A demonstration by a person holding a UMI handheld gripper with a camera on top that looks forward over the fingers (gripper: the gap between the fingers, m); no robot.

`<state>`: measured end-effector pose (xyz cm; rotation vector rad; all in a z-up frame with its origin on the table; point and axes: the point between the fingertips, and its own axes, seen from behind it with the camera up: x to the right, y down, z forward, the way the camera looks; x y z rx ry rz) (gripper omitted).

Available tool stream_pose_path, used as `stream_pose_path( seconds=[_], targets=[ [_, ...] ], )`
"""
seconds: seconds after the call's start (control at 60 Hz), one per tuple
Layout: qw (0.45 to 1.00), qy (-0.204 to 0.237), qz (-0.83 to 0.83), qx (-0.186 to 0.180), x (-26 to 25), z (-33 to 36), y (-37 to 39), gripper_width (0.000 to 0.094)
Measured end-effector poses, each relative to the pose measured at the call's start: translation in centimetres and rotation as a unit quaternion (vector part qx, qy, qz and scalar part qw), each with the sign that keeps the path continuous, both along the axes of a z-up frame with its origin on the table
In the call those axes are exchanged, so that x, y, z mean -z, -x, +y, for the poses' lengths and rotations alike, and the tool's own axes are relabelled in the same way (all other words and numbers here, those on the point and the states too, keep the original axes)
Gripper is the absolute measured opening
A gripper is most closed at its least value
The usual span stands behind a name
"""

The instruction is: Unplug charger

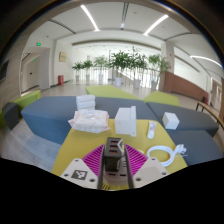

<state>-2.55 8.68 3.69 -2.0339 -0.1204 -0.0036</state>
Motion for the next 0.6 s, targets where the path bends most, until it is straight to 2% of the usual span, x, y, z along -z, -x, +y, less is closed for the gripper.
stream_pose_path(
  seconds=[0.017, 0.033, 0.067, 0.133, 0.3, 0.367, 0.45, 0.5, 0.567, 0.6],
  targets=[
    [1.000, -0.009, -0.011, 0.002, 0.0, 0.2, -0.2, 0.0292],
    [1.000, -0.016, -0.020, 0.005, -0.1, 0.3, -0.5, 0.0268],
    [1.000, -0.024, -0.013, -0.006, -0.1, 0.3, 0.4, 0.0148],
    [1.000, -0.027, 0.006, 0.013, -0.7, 0.1, 0.0, 0.0078],
    [0.999, -0.010, 0.034, 0.015, -0.6, 0.4, 0.1, 0.0065],
    [0.999, -0.008, 0.039, 0.021, -2.4, 0.1, -0.3, 0.0065],
    [0.993, -0.095, 0.062, 0.033, -10.7, 0.1, -1.6, 0.0065],
    [0.990, -0.131, 0.036, 0.038, -15.8, -0.2, -3.4, 0.0065],
    [0.988, -0.149, 0.023, 0.035, -19.2, -1.3, -5.1, 0.0064],
    [0.989, -0.141, 0.022, 0.042, -18.7, -1.3, -6.1, 0.0064]
  ],
)
